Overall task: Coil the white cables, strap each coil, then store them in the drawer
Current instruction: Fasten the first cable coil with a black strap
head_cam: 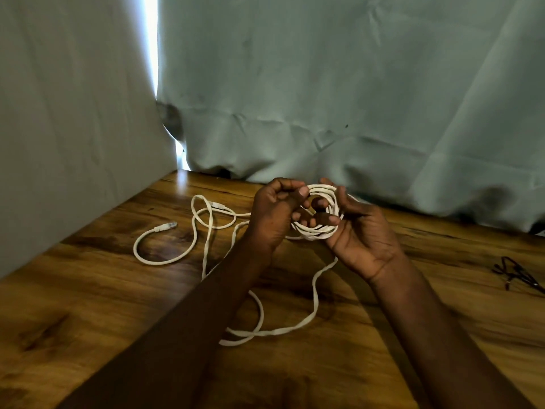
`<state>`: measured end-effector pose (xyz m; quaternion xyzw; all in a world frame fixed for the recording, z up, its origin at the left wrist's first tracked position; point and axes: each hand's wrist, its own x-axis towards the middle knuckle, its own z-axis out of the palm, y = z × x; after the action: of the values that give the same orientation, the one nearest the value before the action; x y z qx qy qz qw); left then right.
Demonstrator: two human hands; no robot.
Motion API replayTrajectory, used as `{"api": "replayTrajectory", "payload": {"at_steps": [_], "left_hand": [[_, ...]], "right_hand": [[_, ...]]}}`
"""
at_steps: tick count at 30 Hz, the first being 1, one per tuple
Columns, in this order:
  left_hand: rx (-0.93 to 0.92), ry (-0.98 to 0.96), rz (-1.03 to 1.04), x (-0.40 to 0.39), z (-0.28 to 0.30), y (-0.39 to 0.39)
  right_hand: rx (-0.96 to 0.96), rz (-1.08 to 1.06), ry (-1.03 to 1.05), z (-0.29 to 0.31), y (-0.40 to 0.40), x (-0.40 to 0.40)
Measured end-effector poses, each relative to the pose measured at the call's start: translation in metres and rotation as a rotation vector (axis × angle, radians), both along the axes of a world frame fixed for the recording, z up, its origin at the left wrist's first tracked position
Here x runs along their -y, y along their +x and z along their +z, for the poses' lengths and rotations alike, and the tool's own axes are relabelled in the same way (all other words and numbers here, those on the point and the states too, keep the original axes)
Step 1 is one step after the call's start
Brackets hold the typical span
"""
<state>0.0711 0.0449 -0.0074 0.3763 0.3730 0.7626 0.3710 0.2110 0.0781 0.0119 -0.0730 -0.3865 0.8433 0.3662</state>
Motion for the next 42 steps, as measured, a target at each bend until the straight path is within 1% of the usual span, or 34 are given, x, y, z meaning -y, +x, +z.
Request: {"api": "replayTrajectory", "payload": {"at_steps": [2,3,6,8,10,17,21,22,23,24,25,27,28,29,30,33,35,37,39,42], "left_hand": [[0.007,0.007,0.011,0.0,0.0,-0.002],[0.007,0.017,0.011,0.0,-0.001,-0.004],[-0.01,0.021,0.003,-0.002,-0.002,-0.01],[-0.031,0.021,-0.011,-0.001,-0.003,-0.011],[-0.042,0.024,-0.035,-0.002,-0.003,-0.012],[-0.06,-0.008,-0.003,-0.001,0.0,-0.005],[-0.184,0.007,0.083,-0.001,-0.003,-0.009],[-0.205,0.009,0.112,-0.001,-0.004,-0.012],[-0.21,0.008,0.136,-0.002,-0.006,-0.015],[-0.206,0.005,0.152,-0.003,-0.008,-0.018],[-0.196,0.001,0.16,-0.004,-0.009,-0.021],[-0.179,-0.008,0.162,-0.005,-0.01,-0.025],[-0.174,-0.01,0.162,-0.005,-0.01,-0.025],[-0.173,-0.011,0.162,-0.006,-0.009,-0.024],[-0.175,-0.009,0.158,-0.006,-0.009,-0.023],[-0.158,0.011,0.123,-0.005,-0.008,-0.019],[-0.126,0.024,0.104,-0.004,-0.008,-0.018],[-0.098,0.017,0.1,-0.005,-0.008,-0.016],[-0.059,0.005,0.094,-0.006,-0.009,-0.013],[-0.04,-0.011,0.087,-0.006,-0.008,-0.009]], "right_hand": [[-0.033,0.046,0.01,0.0,0.0,0.001],[-0.02,0.058,0.039,0.001,0.001,0.002],[0.053,0.089,0.231,-0.004,0.008,-0.002],[0.082,0.062,0.305,-0.008,0.008,-0.003],[0.143,-0.04,0.341,-0.009,0.009,-0.004],[0.296,-0.218,0.482,-0.015,0.013,-0.013],[0.299,-0.176,0.428,-0.016,0.013,-0.011],[0.304,-0.18,0.445,-0.017,0.01,-0.01],[0.33,-0.204,0.511,-0.016,0.008,-0.006],[0.39,-0.255,0.632,-0.016,0.006,-0.004],[0.49,-0.332,0.808,-0.016,0.005,-0.003],[0.793,-0.505,1.23,-0.02,0.001,-0.005],[0.921,-0.584,1.403,-0.022,-0.001,-0.006],[1.0,-0.65,1.495,-0.025,-0.003,-0.007],[1.029,-0.702,1.518,-0.028,-0.005,-0.008],[0.934,-0.785,1.456,-0.031,-0.008,-0.005],[0.896,-0.808,1.421,-0.031,-0.009,-0.001],[0.914,-0.786,1.379,-0.033,-0.011,0.0],[0.956,-0.791,1.418,-0.036,-0.014,-0.001],[1.006,-0.859,1.538,-0.041,-0.019,-0.003]]}}
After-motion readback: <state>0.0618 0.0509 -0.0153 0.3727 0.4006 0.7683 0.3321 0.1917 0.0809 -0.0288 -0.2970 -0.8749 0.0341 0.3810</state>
